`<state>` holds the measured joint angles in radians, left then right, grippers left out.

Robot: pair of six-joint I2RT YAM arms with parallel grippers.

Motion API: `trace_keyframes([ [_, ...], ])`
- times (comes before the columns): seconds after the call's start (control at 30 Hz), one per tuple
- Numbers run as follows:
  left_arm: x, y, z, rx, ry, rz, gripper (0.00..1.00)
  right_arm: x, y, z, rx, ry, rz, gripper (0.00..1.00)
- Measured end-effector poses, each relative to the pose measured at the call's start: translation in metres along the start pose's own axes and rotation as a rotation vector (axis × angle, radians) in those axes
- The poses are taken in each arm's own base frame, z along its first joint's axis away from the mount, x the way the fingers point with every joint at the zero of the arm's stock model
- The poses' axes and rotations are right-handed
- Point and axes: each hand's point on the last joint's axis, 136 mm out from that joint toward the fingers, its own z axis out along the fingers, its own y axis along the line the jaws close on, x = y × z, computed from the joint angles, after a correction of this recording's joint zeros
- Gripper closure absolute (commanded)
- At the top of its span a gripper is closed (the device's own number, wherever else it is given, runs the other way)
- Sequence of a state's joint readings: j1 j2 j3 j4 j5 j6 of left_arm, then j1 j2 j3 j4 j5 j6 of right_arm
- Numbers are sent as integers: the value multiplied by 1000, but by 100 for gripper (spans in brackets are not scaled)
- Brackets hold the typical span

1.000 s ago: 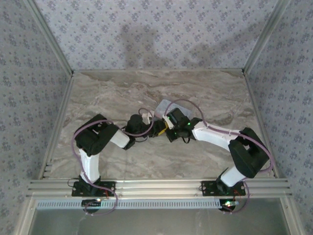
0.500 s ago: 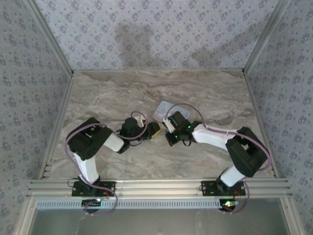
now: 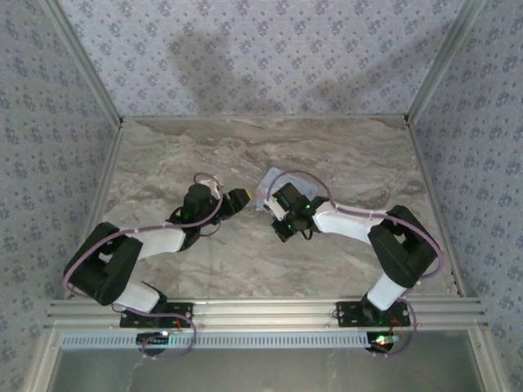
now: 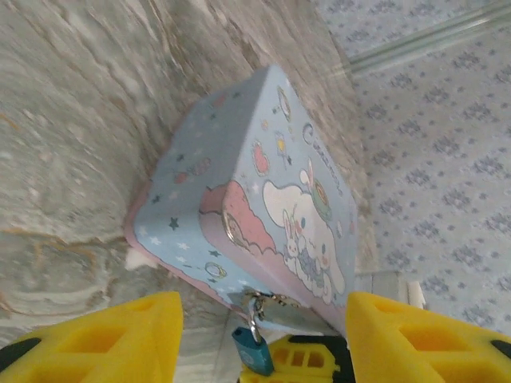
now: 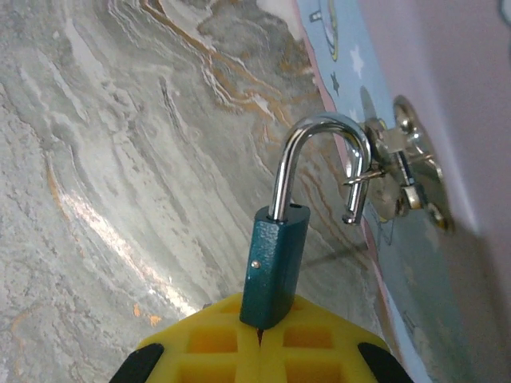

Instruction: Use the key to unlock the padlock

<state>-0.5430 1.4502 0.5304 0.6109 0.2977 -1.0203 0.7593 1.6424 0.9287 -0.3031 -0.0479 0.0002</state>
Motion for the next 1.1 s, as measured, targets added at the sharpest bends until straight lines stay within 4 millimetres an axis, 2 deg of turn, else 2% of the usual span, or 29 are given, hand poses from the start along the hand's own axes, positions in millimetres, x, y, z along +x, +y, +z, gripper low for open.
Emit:
trace_keyframes([
  [0.23, -30, -6, 5, -93, -29, 97, 40, -9, -2, 2, 50, 8, -94, 100],
  [0.4, -39, -4, 27, -130, -8, 134, 40, -15, 1, 6, 67, 18, -161, 100],
  [0.67, -48, 9, 65, -188, 47, 154, 39, -16, 1, 6, 85, 22, -211, 100],
  [0.77, -47, 12, 74, -190, 63, 155, 41, -16, 1, 8, 91, 27, -234, 100],
  [0.9, -42, 20, 83, -191, 98, 144, 46, -20, 3, 8, 94, 22, -259, 100],
  [1.1, -37, 23, 91, -171, 129, 123, 57, -38, 5, 2, 92, 12, -244, 100],
])
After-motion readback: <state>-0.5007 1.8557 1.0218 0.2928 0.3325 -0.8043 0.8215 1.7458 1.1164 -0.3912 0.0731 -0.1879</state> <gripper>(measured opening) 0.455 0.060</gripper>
